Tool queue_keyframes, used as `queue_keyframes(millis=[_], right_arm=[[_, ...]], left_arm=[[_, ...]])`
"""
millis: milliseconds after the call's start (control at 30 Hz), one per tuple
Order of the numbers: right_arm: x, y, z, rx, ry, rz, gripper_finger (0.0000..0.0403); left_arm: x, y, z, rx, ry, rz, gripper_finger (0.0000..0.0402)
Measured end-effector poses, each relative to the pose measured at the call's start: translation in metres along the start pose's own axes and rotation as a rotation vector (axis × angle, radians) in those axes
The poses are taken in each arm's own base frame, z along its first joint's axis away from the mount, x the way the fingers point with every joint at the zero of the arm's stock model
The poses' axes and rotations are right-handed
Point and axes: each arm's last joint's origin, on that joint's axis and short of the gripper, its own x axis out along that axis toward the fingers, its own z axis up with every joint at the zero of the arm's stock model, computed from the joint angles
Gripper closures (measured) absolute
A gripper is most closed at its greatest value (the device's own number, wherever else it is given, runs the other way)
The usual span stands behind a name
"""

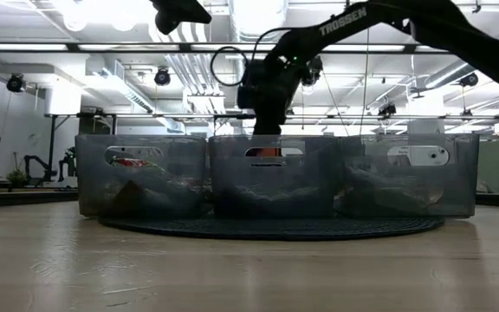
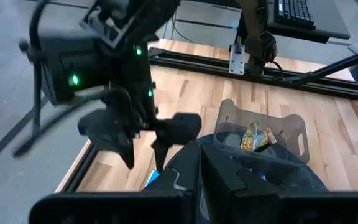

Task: Pick and place Granola Bars by type
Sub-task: Put the yellow granola bar into the right black bin

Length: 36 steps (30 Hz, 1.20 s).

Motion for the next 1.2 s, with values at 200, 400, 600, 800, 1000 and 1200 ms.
queue_keyframes(millis=[200,400,600,800,1000,1200], right_arm=[[0.020,-0.001,-0.001,-0.008,0.038,0.018,0.0163],[0.023,0.000,-0.002,-0.001,0.053,0.024,0.0165],[0.030,0.015,0.002,-0.066,0.079,0.035,0.0165],[0.032,0.013,0.002,-0.082,0.106,-0.042,0.0168],[0.036,0.010,0.001,-0.082,0.099,-0.066,0.0169],[0.046,0.006,-0.003,-0.078,0.112,-0.123,0.0170]], left_arm=[[0.000,0.000,0.000,0.000,0.001,0.001,0.0401],[0.000,0.000,0.000,-0.001,0.003,0.001,0.0401],[0.000,0.000,0.000,-0.001,0.004,0.002,0.0402],[0.000,0.001,0.000,-0.002,0.003,0.002,0.0402],[0.000,0.001,-0.001,-0.006,0.004,0.002,0.0402],[0.000,0.001,0.000,-0.011,0.003,0.002,0.0402]])
